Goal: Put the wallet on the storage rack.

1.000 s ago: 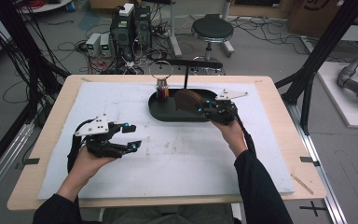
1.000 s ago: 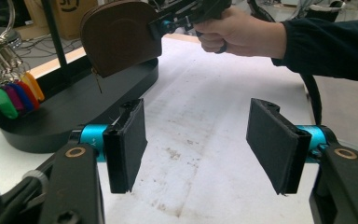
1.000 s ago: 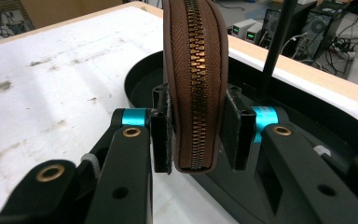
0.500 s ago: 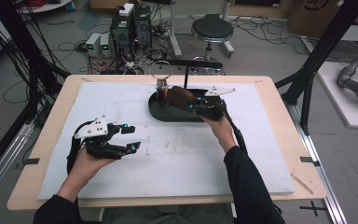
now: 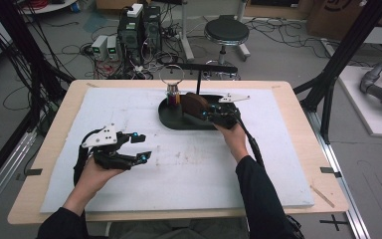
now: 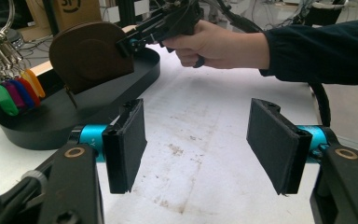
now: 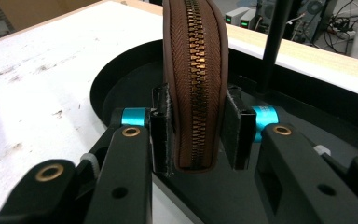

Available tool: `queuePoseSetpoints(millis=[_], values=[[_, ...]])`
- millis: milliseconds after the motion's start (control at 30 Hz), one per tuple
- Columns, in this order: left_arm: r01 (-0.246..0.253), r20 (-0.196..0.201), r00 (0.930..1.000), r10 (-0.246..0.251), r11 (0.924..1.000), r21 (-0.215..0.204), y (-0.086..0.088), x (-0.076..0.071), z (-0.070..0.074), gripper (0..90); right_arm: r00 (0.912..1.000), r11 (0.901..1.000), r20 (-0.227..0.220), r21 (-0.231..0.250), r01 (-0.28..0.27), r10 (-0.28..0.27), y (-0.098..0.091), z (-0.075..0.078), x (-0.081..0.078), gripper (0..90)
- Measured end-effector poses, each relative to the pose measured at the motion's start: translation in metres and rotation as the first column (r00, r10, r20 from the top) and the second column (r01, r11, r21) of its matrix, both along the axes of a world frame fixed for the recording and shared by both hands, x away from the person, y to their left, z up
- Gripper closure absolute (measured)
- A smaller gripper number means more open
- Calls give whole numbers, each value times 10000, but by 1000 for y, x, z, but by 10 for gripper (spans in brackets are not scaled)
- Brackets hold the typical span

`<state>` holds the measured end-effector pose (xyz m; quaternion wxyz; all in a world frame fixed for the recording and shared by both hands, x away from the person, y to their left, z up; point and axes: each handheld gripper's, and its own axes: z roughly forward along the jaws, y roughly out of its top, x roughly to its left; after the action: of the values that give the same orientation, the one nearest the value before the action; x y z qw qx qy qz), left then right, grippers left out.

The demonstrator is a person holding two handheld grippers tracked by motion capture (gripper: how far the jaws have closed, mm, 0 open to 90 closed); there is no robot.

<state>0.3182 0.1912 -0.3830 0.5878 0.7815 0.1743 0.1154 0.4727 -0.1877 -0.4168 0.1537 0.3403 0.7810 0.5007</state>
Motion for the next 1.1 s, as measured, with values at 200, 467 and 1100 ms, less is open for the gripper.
queuePoseSetpoints(millis=[200,467,1100], values=[[20,1,10000,-20,10000,5,-2,0,-1,372,9997,9989,-12,-397,247,-248,0,-4,2,688],[-3,-6,10000,3,10000,-28,0,0,-1,372,9988,9973,31,-557,484,-483,-2,-13,2,686],[-7,-50,10000,7,10000,-8,-1,2,-1,366,9967,9830,229,-1651,804,-776,-1,-10,-2,506]])
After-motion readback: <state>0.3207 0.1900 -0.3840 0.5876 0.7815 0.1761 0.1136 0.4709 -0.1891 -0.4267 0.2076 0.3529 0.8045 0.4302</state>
